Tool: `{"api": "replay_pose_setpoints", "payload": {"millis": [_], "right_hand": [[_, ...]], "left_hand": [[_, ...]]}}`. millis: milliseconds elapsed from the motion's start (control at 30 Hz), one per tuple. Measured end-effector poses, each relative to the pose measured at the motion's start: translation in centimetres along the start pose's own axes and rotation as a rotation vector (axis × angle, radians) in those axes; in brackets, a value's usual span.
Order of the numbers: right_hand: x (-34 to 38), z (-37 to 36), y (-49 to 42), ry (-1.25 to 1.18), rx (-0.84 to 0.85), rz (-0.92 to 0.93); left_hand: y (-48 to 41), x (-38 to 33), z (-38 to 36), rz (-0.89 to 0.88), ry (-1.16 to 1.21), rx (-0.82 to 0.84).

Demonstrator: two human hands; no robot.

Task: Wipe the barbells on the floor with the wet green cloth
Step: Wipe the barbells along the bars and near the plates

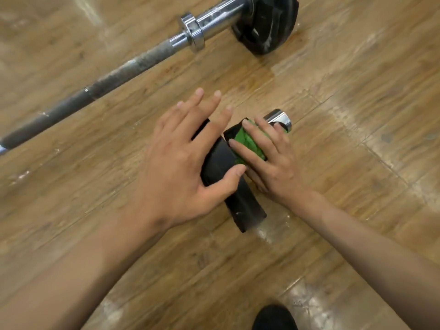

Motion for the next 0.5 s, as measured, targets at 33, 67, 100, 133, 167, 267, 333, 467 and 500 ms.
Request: {"api": "replay_pose_setpoints", "payload": {"millis": [33,67,100,133,167,267,333,467,500], "right_hand": [[-0.9,-0.1,-0.5,0.038,-0.004,0.042],[-2.1,0.0,-1.2,0.051,-0.010,0.023],[-3.3,0.1,-1.8,0.029,-0.012,-0.045],[-4.2,0.2,-2.4,-0.020,-0.025,-0.133],[-4.6,0.2,-2.9,-0.071,-0.048,-0.212],[-2.6,-0.9,-4.4,-0.116,-0.045,-0.189],[-0.7,-2.1,-4.8,-0.091,0.025,0.018],[-4.6,-1.5,-5.3,0.003,-0.002,-0.003],[-5.6,-1.1,-5.2,-0.067,-0.054,-0.149]], "left_hand": [[-0.2,0.1,0.1,0.003,-0.016,-0.011],[-0.4,0.3,0.1,0.006,-0.028,-0.024],[-0.6,0.6,0.1,0.016,-0.028,-0.034],[-0.8,1.1,0.3,0.032,-0.008,-0.044],[-1.1,1.8,0.5,0.051,0.033,-0.056],[-2.0,4.1,1.2,0.116,0.166,-0.092],[-2.4,5.0,1.5,0.133,0.192,-0.085],[-2.3,5.2,1.4,0.135,0.203,-0.104],[-2.2,5.1,1.3,0.131,0.202,-0.110]]}}
Point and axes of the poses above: each hand's wrist, its own y-axis away from the middle knuckle, its own z-axis out of the back of the hand, x = y × z, the point moved 6 cm from there along -y, towards the middle knuckle, and after that the axes turned 15 degrees about x, right-handed, at the moved point
